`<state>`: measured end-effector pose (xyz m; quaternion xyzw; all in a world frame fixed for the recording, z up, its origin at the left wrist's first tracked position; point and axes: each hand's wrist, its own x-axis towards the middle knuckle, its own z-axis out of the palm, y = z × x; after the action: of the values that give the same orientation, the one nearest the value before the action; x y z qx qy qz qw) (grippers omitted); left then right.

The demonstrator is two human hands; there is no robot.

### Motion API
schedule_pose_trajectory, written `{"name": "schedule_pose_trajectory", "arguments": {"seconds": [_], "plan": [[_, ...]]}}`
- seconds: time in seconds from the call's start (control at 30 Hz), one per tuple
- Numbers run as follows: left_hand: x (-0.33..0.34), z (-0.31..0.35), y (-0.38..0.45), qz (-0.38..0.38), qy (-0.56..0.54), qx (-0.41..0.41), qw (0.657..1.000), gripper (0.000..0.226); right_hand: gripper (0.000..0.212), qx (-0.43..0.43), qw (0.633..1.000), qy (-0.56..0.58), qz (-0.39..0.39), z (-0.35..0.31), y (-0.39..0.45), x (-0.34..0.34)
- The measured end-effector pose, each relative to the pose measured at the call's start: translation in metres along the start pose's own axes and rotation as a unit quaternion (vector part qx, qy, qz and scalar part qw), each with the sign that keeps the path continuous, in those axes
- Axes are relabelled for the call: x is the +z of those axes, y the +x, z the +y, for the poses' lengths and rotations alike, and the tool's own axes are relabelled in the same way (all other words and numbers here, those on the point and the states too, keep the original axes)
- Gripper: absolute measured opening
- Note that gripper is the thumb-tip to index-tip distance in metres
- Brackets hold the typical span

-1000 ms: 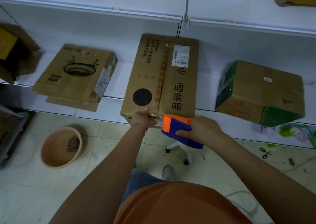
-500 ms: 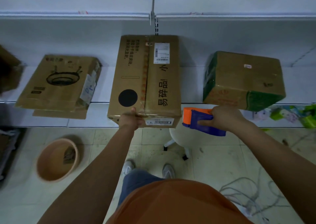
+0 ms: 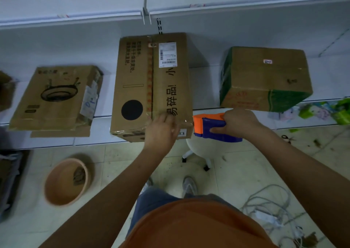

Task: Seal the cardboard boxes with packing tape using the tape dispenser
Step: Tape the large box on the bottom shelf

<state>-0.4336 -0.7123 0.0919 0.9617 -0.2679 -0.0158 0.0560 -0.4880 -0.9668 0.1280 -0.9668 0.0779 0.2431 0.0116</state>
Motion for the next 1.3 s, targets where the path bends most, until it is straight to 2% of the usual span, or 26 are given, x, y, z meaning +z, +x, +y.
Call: {"name": "schedule_pose_trajectory", "arguments": {"seconds": [0.07, 0.1, 0.23, 0.4, 0.5, 0.6, 0.7, 0.77, 0.83, 0.93, 1.03, 1.17, 1.3], "plan": [[0.017, 0.01, 0.013, -0.095, 0.061, 0.055, 0.992, 0.073, 0.058, -0.002, 1.0, 0.003, -0.003, 0.001, -0.001, 0.002], [0.03, 0.008, 0.019, -0.124, 0.096, 0.07, 0.985, 0.077, 0.059, -0.005, 1.0, 0.001, -0.004, 0.003, 0.0, 0.004], [0.054, -0.002, 0.023, -0.077, 0.114, 0.098, 0.986, 0.078, 0.06, -0.036, 0.999, 0.017, -0.015, 0.023, -0.002, 0.014], [0.057, 0.001, 0.025, -0.047, 0.103, 0.094, 0.989, 0.085, 0.045, -0.056, 0.997, 0.052, -0.035, 0.059, -0.014, 0.018], [0.056, 0.0, 0.026, -0.064, 0.099, 0.1, 0.988, 0.079, 0.045, -0.036, 0.998, 0.041, -0.038, 0.069, -0.014, 0.022], [0.047, 0.007, 0.032, -0.102, 0.078, 0.066, 0.989, 0.082, 0.053, -0.005, 1.0, 0.007, -0.023, 0.057, -0.008, 0.025], [0.039, 0.017, 0.053, -0.17, 0.079, 0.013, 0.982, 0.107, 0.059, 0.022, 0.999, -0.022, 0.013, 0.026, 0.004, 0.031], [0.04, 0.019, 0.064, -0.187, 0.074, -0.01, 0.98, 0.122, 0.053, 0.041, 0.998, -0.043, 0.029, 0.004, 0.018, 0.043], [0.044, 0.019, 0.068, -0.192, 0.072, -0.016, 0.979, 0.125, 0.038, 0.069, 0.995, -0.069, -0.007, -0.002, 0.028, 0.062], [0.049, 0.016, 0.067, -0.188, 0.072, -0.008, 0.979, 0.125, 0.052, 0.14, 0.989, -0.01, -0.045, 0.032, 0.029, 0.075], [0.046, 0.016, 0.067, -0.188, 0.069, -0.008, 0.98, 0.126, 0.055, 0.117, 0.991, 0.02, -0.069, 0.051, 0.026, 0.077], [0.038, 0.017, 0.067, -0.215, 0.047, -0.014, 0.975, 0.131, 0.057, 0.101, 0.993, 0.051, 0.014, 0.048, 0.025, 0.087], [0.016, 0.017, 0.077, -0.312, 0.02, 0.001, 0.95, 0.149, 0.053, 0.113, 0.985, 0.115, 0.06, 0.043, 0.016, 0.089]]}}
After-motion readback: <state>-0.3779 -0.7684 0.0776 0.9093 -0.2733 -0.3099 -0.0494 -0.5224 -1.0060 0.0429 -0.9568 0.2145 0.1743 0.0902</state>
